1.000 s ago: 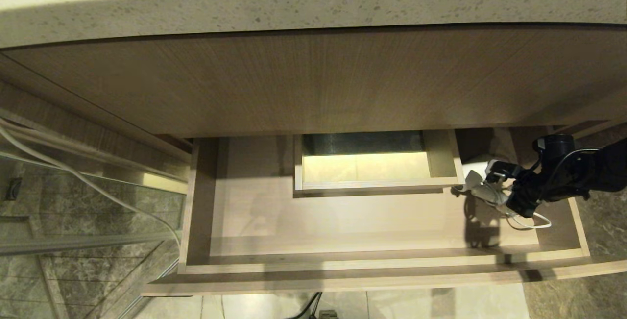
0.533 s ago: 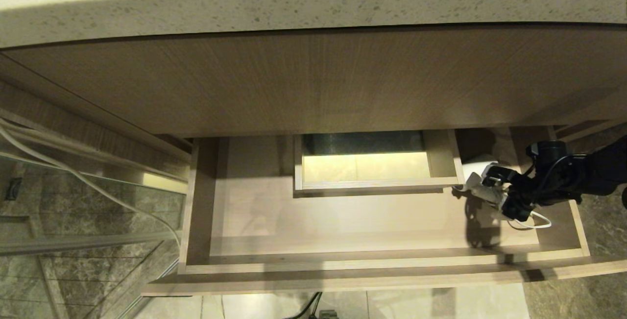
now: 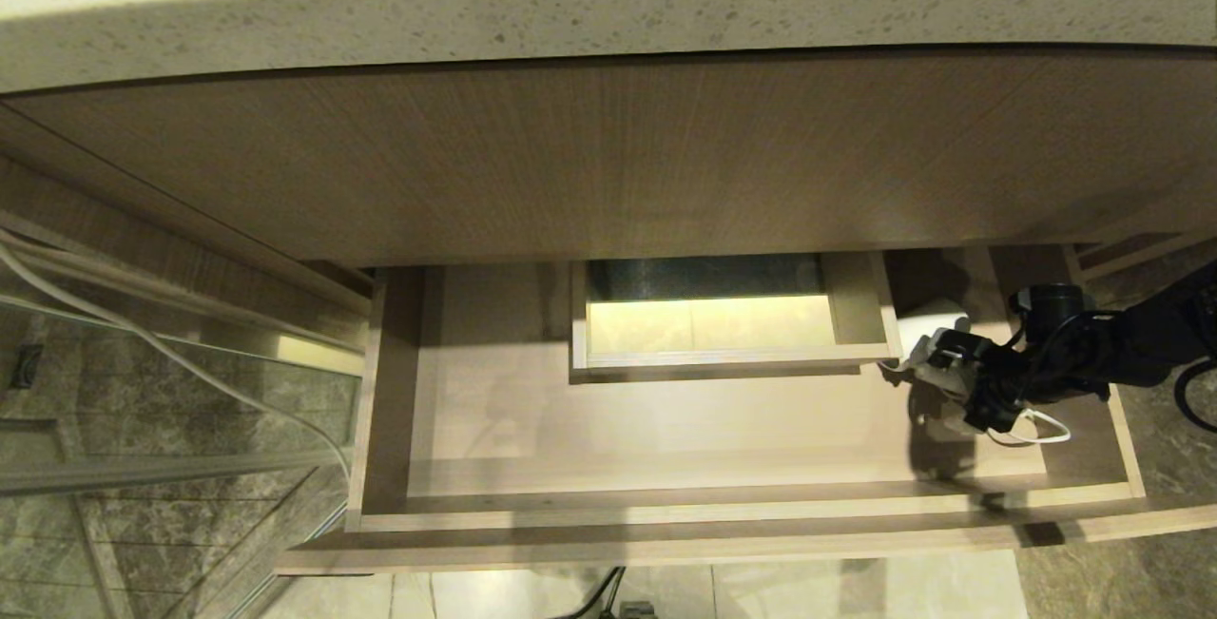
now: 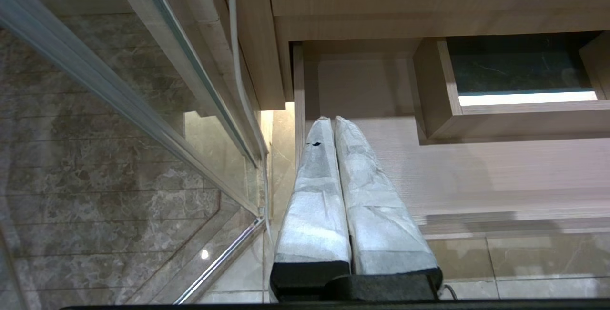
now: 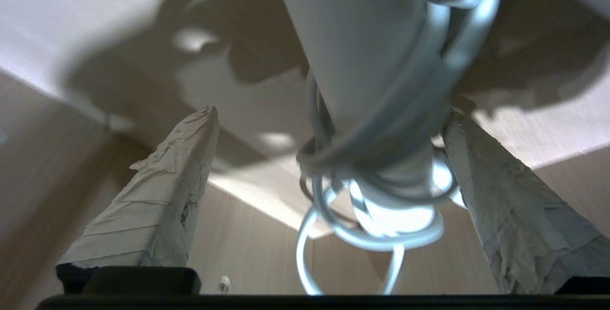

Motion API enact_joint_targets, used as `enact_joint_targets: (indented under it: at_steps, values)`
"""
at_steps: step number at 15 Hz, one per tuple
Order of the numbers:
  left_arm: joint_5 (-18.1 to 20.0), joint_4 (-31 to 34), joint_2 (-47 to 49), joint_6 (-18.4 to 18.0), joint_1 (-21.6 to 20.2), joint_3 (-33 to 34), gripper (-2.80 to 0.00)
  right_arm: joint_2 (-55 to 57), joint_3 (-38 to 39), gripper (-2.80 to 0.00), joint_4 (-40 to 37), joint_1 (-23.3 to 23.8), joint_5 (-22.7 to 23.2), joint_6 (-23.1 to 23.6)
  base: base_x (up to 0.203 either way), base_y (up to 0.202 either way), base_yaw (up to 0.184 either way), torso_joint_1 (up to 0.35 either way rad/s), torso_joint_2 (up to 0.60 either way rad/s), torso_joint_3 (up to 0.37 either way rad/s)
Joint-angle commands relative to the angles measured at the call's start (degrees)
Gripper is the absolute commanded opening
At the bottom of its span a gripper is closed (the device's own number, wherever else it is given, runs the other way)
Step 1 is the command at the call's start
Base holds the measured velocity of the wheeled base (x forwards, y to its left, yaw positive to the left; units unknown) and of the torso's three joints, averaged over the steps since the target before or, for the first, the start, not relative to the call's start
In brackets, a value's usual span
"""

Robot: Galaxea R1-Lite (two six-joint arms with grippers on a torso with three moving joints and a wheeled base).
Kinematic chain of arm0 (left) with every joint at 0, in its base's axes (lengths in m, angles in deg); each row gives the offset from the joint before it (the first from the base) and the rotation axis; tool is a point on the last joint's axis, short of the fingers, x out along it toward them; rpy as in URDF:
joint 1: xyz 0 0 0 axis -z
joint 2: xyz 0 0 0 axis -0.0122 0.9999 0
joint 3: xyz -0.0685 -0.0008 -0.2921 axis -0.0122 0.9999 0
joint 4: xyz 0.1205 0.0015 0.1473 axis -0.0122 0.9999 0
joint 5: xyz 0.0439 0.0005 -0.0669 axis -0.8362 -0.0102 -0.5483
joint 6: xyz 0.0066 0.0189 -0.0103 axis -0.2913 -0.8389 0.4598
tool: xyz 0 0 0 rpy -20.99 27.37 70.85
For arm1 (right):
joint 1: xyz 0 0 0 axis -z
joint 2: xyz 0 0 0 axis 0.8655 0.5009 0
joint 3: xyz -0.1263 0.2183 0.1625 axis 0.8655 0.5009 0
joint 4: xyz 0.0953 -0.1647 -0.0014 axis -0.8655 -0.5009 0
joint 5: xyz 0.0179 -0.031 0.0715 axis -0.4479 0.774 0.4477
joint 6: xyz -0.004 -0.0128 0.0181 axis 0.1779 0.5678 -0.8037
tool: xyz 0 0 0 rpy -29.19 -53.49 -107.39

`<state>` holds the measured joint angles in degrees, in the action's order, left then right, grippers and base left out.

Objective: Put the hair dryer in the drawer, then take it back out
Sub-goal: Take the hairdryer out

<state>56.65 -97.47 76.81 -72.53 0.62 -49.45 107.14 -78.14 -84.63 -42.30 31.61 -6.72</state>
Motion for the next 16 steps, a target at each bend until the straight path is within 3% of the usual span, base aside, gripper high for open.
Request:
enact_joint_targets:
  at_steps: [1,13,14,15,16]
  values:
    - [0.0,-0.1,0.0,-0.1,0.0,2.3,-2.80,2.7,-1.3,0.00,0.9,0.0,-0.1,0.2,0.000,0.000,0.000,0.000,0.00,0.000]
    - [0.0,-0.1,0.0,0.0,0.0,2.3,-2.80,4.2,-1.3,0.00,2.1,-0.1,-0.2,-0.4,0.000,0.000,0.000,0.000,0.00,0.000]
    - [0.0,-0.1,0.0,0.0,0.0,2.3,-2.80,4.3,-1.5,-0.43,2.3,-0.1,-0.2,-0.4,0.000,0.000,0.000,0.000,0.00,0.000]
    - [0.0,-0.1,0.0,-0.1,0.0,2.3,-2.80,4.3,-1.4,-2.80,2.1,-0.1,-0.1,-0.1,0.000,0.000,0.000,0.000,0.00,0.000]
    - [0.1,-0.1,0.0,0.0,0.0,2.3,-2.80,4.3,-1.4,-2.80,2.2,-0.1,-0.2,-0.3,0.000,0.000,0.000,0.000,0.00,0.000]
